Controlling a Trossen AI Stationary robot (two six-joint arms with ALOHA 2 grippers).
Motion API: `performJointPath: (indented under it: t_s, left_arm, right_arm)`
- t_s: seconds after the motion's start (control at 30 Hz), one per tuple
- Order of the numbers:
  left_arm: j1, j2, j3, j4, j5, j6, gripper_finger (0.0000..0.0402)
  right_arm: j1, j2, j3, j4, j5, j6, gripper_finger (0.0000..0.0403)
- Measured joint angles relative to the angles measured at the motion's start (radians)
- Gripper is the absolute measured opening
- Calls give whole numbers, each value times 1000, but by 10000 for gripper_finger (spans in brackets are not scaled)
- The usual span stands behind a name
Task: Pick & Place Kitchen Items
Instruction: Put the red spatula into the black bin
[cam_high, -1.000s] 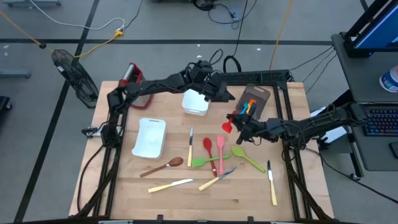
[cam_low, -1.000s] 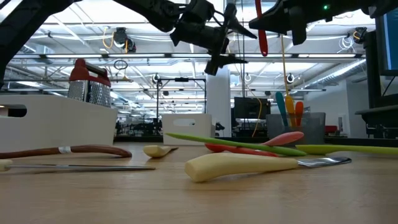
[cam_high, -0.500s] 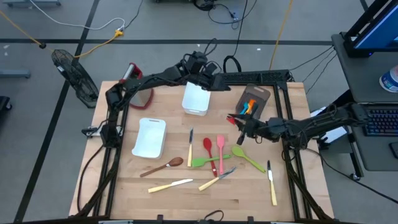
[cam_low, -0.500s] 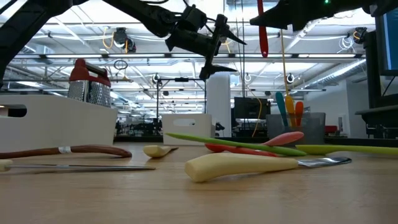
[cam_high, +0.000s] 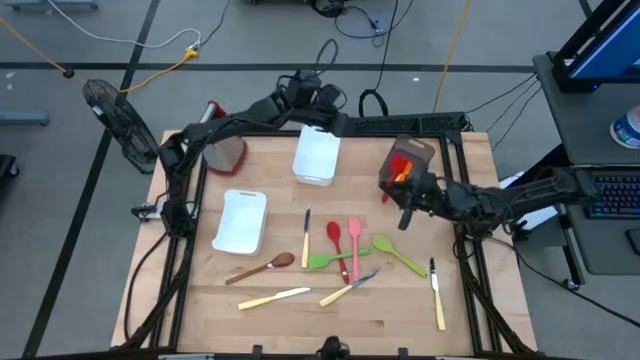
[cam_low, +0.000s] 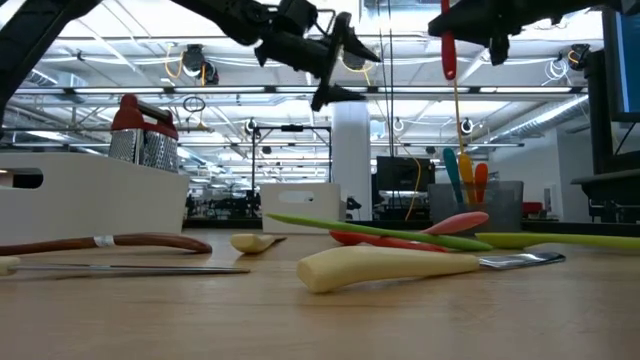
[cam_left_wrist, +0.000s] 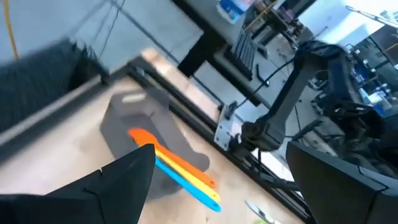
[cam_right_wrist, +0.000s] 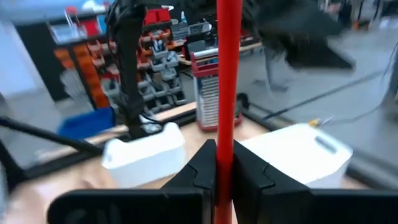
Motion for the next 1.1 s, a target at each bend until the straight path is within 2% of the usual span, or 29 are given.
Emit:
performJointPath:
  t_s: [0.23,0.3,0.4,0.5,0.63,1.1]
  left_arm:
    - [-75,-103,0,-40,-9,154,368]
    - [-109,-128,0,-80,-19,206,367]
    - [-164,-163,0,-137,-105,271,367]
    - [-215,-189,0,-188,-197,312,367]
    - [-280,-216,0,-219,-269,371,367]
    - [-411,-240,1,-279,-309,447,367]
  right_arm:
    - [-24,-76,0,-79,-36,215,15]
    - [-48,-88,0,-94,-98,264,15]
    - [-102,-99,0,-99,-220,376,15]
    - [-169,-106,0,-105,-295,467,15]
    - [-277,-109,0,-120,-379,559,15]
    - [-673,-96,0,-191,-780,844,15]
